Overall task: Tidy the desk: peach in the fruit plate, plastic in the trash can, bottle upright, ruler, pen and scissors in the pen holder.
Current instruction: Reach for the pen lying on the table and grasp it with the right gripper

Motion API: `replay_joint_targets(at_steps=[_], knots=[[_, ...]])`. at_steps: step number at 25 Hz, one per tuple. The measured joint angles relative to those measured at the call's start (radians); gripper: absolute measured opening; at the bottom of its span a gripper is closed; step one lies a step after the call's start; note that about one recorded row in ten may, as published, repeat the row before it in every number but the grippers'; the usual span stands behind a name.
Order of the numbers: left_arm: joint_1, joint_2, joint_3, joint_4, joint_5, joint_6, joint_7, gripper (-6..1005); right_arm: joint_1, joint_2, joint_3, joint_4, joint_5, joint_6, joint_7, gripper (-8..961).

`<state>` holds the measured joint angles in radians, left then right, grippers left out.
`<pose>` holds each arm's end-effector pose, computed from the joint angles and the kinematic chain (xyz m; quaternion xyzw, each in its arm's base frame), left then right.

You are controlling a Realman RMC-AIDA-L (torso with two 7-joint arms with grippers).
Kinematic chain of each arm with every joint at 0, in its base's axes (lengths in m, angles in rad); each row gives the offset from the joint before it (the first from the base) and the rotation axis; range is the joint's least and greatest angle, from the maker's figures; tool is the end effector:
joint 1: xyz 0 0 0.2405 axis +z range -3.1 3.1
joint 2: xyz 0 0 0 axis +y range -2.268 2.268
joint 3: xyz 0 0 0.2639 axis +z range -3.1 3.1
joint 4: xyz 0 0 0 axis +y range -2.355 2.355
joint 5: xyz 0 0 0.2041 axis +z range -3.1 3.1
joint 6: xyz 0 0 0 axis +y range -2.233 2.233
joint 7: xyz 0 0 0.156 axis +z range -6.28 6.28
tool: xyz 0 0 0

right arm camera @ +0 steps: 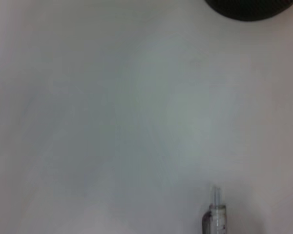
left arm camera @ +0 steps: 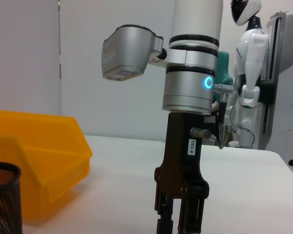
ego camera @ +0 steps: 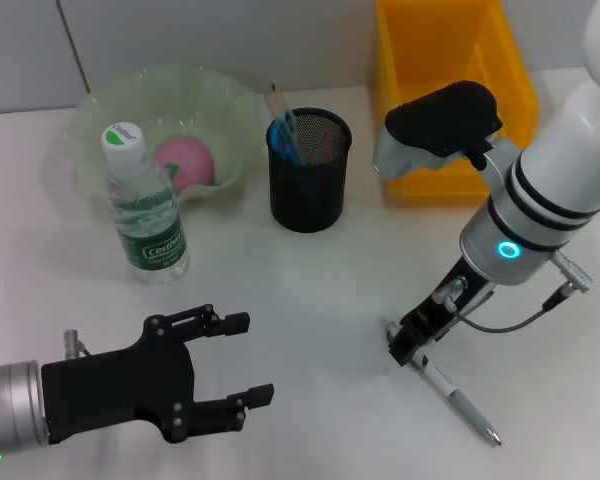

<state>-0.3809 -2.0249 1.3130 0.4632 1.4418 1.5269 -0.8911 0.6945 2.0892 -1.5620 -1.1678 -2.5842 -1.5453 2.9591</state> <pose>-0.2659 0.2658 -0.0627 -0.9522 -0.0665 -0.2861 0.0843 0.1912 0.3417 -0.0616 -0.8461 0.4592 -0.2283 0.1457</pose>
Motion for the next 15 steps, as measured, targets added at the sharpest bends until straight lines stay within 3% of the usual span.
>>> replay_joint_targets(at_steps=[3, 15], knots=[[0.001, 0.000, 0.000, 0.000, 0.000, 0.002, 0.000, 779, 0.001, 0.000, -0.002, 0.001, 0.000, 0.003, 0.000, 565], [0.004, 0.000, 0.000, 0.000, 0.001, 0.002, 0.000, 780, 0.006, 0.000, -0.006, 0.020, -0.002, 0.025, -0.001, 532]])
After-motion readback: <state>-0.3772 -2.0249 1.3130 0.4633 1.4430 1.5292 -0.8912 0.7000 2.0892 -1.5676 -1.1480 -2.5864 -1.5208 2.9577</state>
